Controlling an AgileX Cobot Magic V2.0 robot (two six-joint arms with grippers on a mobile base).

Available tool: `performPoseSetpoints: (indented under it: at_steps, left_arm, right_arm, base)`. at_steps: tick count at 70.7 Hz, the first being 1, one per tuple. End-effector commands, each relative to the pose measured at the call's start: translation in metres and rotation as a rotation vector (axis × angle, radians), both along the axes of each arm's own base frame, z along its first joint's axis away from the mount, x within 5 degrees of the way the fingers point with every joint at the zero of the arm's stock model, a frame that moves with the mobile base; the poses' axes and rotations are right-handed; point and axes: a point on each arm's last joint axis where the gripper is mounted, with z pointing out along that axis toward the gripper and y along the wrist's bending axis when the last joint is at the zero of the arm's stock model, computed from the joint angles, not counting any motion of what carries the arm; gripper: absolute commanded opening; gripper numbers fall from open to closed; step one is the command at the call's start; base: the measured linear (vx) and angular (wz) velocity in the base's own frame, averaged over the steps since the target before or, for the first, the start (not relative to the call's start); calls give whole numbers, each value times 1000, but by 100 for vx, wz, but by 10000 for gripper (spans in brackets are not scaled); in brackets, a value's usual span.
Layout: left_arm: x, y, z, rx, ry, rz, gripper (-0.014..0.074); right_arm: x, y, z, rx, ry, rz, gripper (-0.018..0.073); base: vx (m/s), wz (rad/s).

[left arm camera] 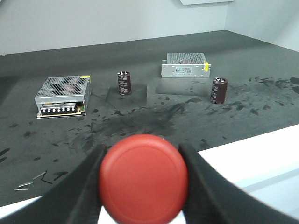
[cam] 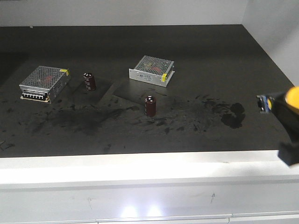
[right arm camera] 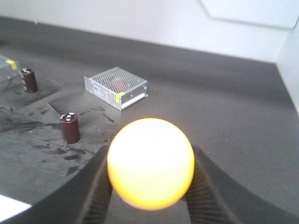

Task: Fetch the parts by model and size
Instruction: 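Drive the base to the bench with the red tray, holding both switches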

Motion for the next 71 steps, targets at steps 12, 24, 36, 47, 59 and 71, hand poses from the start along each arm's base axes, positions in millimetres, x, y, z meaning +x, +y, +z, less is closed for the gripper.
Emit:
performPoseSetpoints:
  at_steps: [12,24,36,47,59,71]
  left_arm:
    - [0,0,15,-29,-90,-5,-7]
    - [0,0,15,-29,-90,-5,-7]
    - [0,0,15,-29,-90,-5,-7]
    - [0,0,15,-29,-90,-5,-7]
    - [0,0,15,-29,-90,-5,-7]
    - [0,0,15,-29,-90,-5,-7]
  right_arm:
    - [-41,-12,-8,45,-234,-26,-10]
    - [-56,-15,-5,68,-303,-27,-10]
    - [-57,-15,-6,84,-283,-23,-10]
    - [-57,-15,-6,84,-281,-23,-10]
    - [-57,-15,-6,84,-281,-23,-10]
    - [-57,-15,-6,84,-281,-23,-10]
  base:
    - [0,0]
    - [0,0]
    - [0,0]
    - [0,0]
    - [0,0]
    - [-1,5]
